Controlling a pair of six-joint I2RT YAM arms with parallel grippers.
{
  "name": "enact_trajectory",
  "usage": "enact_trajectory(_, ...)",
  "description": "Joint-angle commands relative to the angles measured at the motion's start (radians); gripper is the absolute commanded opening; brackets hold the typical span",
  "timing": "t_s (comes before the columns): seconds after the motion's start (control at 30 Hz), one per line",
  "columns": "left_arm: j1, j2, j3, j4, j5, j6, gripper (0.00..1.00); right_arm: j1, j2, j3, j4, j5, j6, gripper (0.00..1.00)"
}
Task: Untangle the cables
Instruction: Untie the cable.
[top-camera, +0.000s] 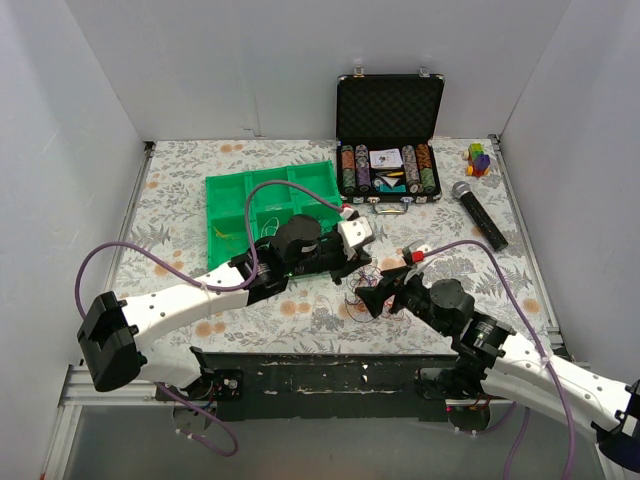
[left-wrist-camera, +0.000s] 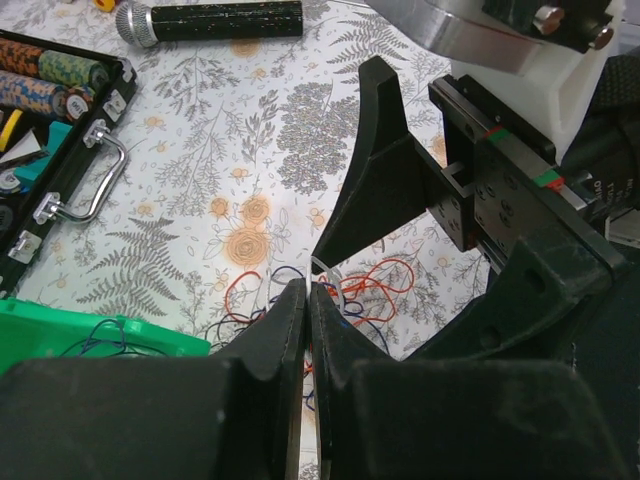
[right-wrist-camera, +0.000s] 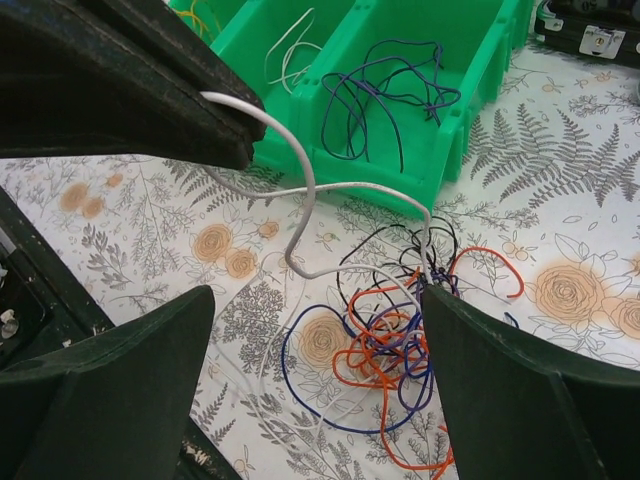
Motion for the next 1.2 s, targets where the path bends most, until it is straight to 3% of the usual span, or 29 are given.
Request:
enact_trajectory(0.0, 0.011, -0.057, 0.069, 0.032, -0.066, 0.062, 0.00, -0.004, 0.010, 0.020, 0.092, -0.009, -0.045, 0.93)
enact_trajectory(0.23, 0.034, -0.061, 0.226, -0.003, -0.013, 0.073, 0.00, -0.004, 0.055, -0.060, 0.150, 0.050, -0.025, 0.93)
enact_trajectory(0.37, 0.034, -0.071, 0.273, -0.040, 0.039, 0.002, 0.00, -0.004, 0.144, -0.087, 0.202, 0.178, 0.041, 0.93)
enact_trajectory(0.5, 0.034, -0.075, 0.302, -0.055, 0.093, -0.046, 0.00, -0.004, 0.251, -0.089, 0.332, 0.208, 0.059, 0.93)
enact_trajectory(0.7, 0.040, -0.072, 0.350, -0.080, 0.165, -0.073, 0.00, -0.003, 0.433, -0.031, 0.395, 0.266, 0.065, 0.88)
enact_trajectory(0.87, 0.052, -0.045, 0.480, -0.081, 0.133, -0.086, 0.00, -0.010, 0.579, 0.035, 0.284, 0.186, 0.142, 0.79)
enact_trajectory(1.17, 0.068, 0.035, 0.830, -0.093, 0.092, -0.020, 0.00, -0.010, 0.546, -0.054, 0.230, 0.174, 0.243, 0.79)
